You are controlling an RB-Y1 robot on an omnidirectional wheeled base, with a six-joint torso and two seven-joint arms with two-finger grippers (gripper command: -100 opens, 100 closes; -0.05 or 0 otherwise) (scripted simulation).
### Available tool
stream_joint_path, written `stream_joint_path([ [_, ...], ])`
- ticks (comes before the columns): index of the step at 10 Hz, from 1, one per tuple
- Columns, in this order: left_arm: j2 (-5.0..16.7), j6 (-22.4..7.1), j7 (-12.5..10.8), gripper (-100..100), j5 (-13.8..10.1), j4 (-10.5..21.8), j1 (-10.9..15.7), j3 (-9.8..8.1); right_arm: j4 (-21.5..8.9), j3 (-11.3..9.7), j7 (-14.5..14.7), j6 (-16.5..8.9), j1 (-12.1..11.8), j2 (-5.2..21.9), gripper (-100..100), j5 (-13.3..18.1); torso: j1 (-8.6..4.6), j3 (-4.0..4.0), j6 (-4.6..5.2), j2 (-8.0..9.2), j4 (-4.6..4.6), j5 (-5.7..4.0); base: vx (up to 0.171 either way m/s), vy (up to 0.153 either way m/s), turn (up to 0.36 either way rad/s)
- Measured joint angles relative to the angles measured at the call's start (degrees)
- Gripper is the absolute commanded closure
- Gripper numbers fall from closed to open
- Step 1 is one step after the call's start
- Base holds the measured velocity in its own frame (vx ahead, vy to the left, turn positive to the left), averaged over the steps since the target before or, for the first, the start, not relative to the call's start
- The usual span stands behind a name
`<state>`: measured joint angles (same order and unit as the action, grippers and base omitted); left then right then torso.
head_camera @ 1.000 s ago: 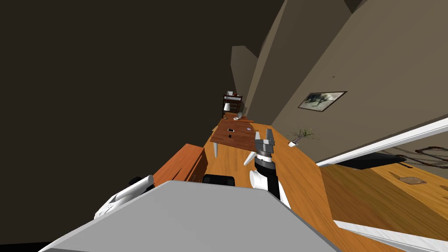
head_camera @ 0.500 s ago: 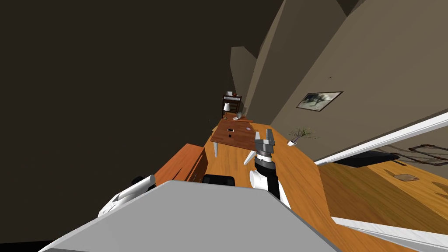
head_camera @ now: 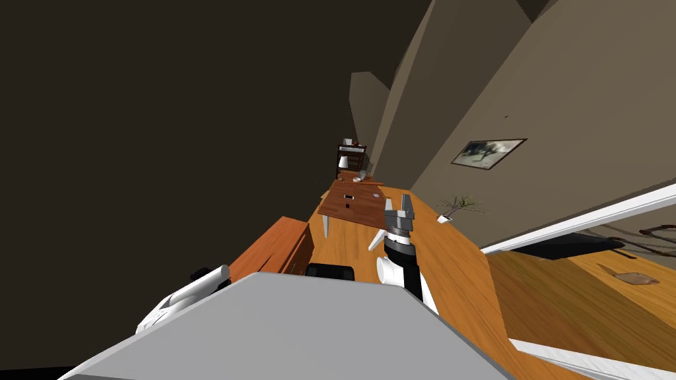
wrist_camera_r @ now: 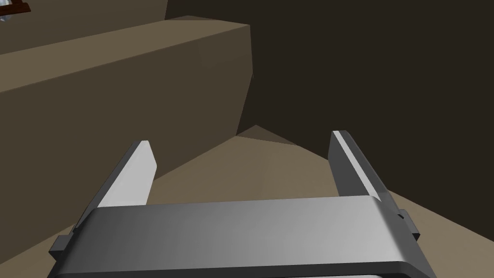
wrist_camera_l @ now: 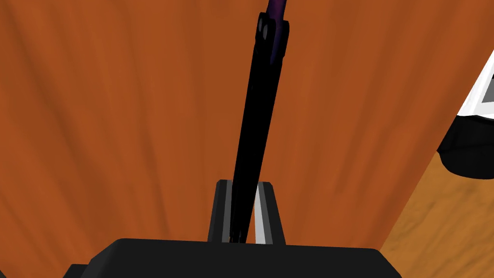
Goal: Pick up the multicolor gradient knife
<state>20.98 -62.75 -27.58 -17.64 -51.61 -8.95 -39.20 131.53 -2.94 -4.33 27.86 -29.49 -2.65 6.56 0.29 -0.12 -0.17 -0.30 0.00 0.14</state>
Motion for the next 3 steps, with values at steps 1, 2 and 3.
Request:
stream_joint_path([
  [1,0.08,-0.85,0.68,100,-0.44,-1.41,-0.86,-0.22,0.0,0.0,0.0,0.0,0.0,0.0,0,0.0,-0.02,-0.05,0.0,-0.1,-0.01,0.01,0.108,-0.054,0.064],
  [2,0.26,-1.64,1.56,100,-1.06,-2.6,-1.73,-0.5,0.0,0.0,0.0,0.0,0.0,0.0,0,0.0,-0.02,-0.09,-0.02,-0.16,-0.03,0.01,0.047,-0.025,0.018],
  [3,0.3,-1.8,1.79,0,-1.13,-2.75,-1.82,-0.53,0.0,0.0,0.0,0.0,0.01,0.0,0,0.0,0.09,-0.03,-0.01,-0.02,-0.01,0.05,0.008,-0.006,-0.004],
])
